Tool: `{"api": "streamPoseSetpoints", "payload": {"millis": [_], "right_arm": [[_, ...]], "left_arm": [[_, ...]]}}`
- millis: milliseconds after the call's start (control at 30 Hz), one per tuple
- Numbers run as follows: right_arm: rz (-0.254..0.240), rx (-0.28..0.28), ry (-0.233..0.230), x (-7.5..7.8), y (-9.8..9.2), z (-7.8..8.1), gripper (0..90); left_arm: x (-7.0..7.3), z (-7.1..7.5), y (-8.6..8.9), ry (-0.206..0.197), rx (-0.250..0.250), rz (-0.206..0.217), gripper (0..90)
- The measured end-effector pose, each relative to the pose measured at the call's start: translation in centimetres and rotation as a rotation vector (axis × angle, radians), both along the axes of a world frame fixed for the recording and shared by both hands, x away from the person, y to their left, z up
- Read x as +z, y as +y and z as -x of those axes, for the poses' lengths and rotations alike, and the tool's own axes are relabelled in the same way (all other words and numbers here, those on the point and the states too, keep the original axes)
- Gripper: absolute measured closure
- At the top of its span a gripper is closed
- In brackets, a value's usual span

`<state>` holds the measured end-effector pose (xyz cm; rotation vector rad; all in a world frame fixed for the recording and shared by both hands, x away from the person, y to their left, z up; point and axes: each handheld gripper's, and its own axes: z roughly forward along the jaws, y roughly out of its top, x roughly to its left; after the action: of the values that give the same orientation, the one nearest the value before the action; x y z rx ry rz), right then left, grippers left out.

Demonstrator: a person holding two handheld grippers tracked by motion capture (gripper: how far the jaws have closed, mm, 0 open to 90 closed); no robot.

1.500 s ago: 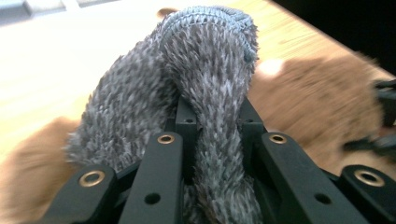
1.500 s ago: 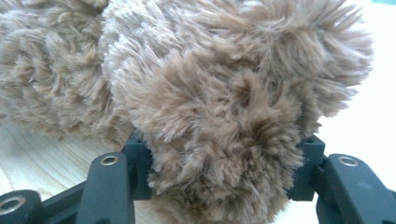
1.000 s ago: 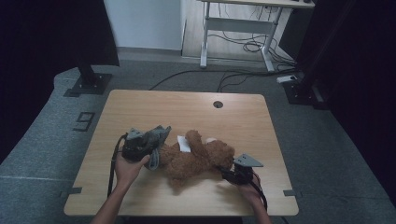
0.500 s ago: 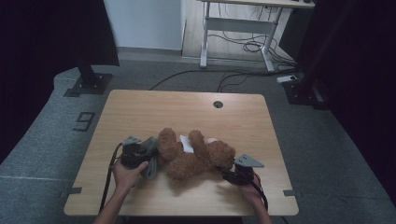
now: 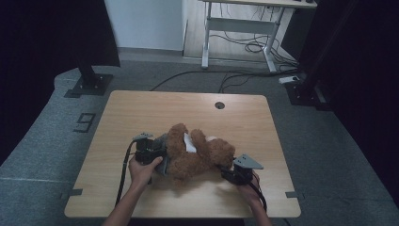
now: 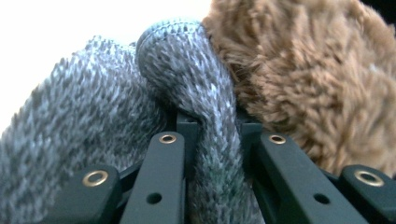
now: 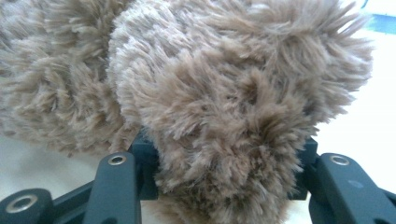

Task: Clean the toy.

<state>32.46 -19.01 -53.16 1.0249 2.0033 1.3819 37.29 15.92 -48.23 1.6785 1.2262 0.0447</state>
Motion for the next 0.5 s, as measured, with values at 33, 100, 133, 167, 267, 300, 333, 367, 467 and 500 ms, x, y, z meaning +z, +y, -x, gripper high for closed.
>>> {"api": "streamPoseSetpoints", "payload": {"millis": [33, 100, 133, 167, 267, 300, 333, 367, 467, 500], "right_arm": [[0.016, -0.006, -0.022, 0.1, 0.3, -0.3, 46.2], [0.04, -0.02, -0.064, 0.5, 0.9, -0.8, 46.5], [0.048, -0.031, -0.096, 0.8, 1.3, -1.3, 46.6], [0.056, -0.043, -0.12, 1.1, 1.6, -1.7, 46.7], [0.068, -0.077, -0.153, 1.5, 2.0, -3.1, 46.5], [0.07, -0.075, -0.151, 1.3, 2.0, -3.5, 46.1], [0.081, -0.074, -0.137, 0.8, 2.0, -3.9, 45.6], [0.089, -0.072, -0.131, 0.4, 1.9, -4.0, 45.1], [0.101, -0.047, -0.112, -0.5, 1.3, -3.7, 41.1], [0.101, -0.033, -0.102, -0.7, 1.1, -3.5, 39.0]], "left_arm": [[0.3, -0.5, -0.1, -0.006, 0.006, 0.004, 77.6], [1.0, -1.5, -0.1, -0.019, 0.016, 0.021, 77.7], [1.4, -2.0, -0.2, -0.028, 0.018, 0.021, 77.7], [1.8, -2.5, -0.3, -0.043, 0.022, 0.009, 77.7], [2.0, -3.7, -0.1, -0.046, 0.044, -0.004, 77.6], [1.6, -4.1, 0.0, -0.03, 0.049, -0.01, 77.4], [1.4, -4.2, 0.1, -0.021, 0.048, -0.016, 77.2], [1.0, -4.2, 0.1, -0.013, 0.043, -0.023, 77.1], [0.3, -3.5, 0.3, -0.011, 0.028, 0.004, 76.6], [0.2, -3.2, 0.4, -0.011, 0.018, 0.002, 76.4]]}}
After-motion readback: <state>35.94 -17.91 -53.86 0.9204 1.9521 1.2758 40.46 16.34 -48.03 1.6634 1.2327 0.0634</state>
